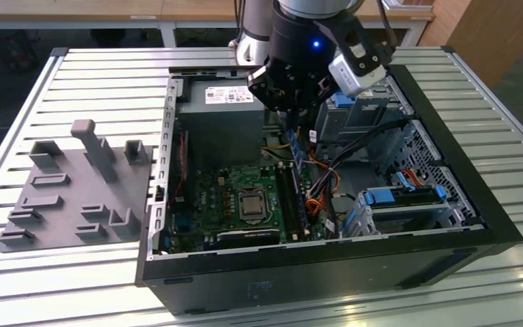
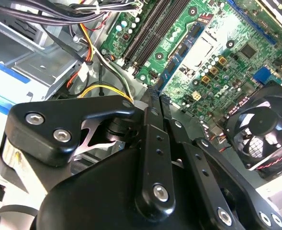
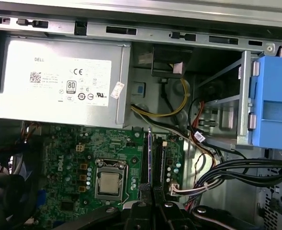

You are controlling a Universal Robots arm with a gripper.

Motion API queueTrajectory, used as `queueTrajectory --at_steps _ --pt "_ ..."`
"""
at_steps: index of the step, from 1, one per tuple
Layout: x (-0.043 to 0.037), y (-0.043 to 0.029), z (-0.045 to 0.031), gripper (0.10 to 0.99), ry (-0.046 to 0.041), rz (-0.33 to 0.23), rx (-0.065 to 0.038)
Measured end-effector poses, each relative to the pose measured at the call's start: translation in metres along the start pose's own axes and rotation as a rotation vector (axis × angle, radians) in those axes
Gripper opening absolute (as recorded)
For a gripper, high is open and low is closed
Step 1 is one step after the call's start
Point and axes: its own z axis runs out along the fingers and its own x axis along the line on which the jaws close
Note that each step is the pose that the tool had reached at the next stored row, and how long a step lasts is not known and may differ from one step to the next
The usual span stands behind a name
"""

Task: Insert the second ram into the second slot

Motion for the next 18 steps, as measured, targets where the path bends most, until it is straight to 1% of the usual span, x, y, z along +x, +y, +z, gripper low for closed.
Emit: queueTrajectory --at_steps 3,11,18 --pt "0.0000 0.0000 0.0004 0.133 -0.0006 0.017 0.000" --pt "0.0001 -0.0002 0.0035 0.133 -0.0006 0.018 0.000" --pt "0.0002 -0.0004 0.0082 0.133 -0.0006 0.018 0.000"
